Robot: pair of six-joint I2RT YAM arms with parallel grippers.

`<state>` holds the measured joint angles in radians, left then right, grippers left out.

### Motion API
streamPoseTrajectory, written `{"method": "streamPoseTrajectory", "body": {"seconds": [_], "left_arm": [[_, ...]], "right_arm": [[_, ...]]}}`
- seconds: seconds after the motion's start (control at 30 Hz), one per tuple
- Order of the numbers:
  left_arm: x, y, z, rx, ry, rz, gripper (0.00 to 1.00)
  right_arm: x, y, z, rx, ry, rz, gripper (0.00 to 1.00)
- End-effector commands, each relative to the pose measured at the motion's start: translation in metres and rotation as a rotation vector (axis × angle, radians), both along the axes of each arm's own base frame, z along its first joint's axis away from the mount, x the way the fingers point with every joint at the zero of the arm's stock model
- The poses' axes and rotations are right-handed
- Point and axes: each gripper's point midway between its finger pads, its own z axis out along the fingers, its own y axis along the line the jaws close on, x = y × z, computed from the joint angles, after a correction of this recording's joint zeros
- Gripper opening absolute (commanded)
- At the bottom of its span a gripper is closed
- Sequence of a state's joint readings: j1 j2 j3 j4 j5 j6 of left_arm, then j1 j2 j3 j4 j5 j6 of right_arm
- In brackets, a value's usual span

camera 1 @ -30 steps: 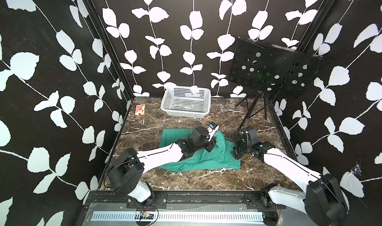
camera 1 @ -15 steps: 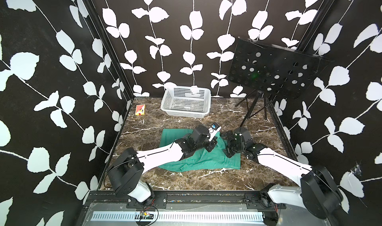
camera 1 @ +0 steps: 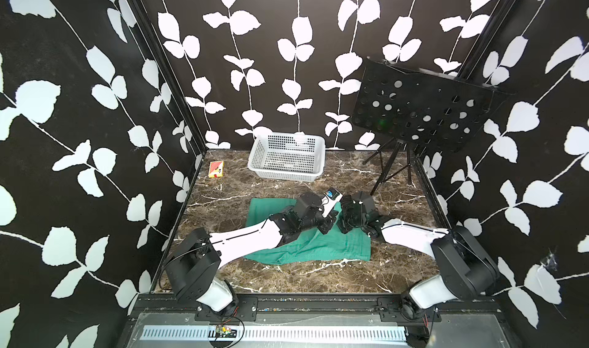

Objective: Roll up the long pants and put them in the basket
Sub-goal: Adjust the long pant at the center of the board.

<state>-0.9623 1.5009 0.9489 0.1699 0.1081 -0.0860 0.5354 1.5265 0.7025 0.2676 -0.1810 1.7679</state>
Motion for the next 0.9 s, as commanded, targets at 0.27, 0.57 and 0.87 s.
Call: {"method": "streamPoseTrajectory", "body": {"seconds": [0.27,0.57,0.87], "left_arm": [[-0.013,-0.021,0.037,-0.114,-0.041,-0.1,0.0],[-0.02,-0.053,-0.008,-0.059,0.037,-0.134,0.0],[-0.014,-0.037,-0.006,-0.046,-0.009,-0.068,0.0]], "right_arm": [[0.025,-0.03,0.086,0.234,0.043,-0.085,0.59],[-0.049,-0.103,0.064,-0.112,0.112,0.135,0.64],[-0.099,-0.126,0.063,-0.194,0.05,0.214,0.96]]}}
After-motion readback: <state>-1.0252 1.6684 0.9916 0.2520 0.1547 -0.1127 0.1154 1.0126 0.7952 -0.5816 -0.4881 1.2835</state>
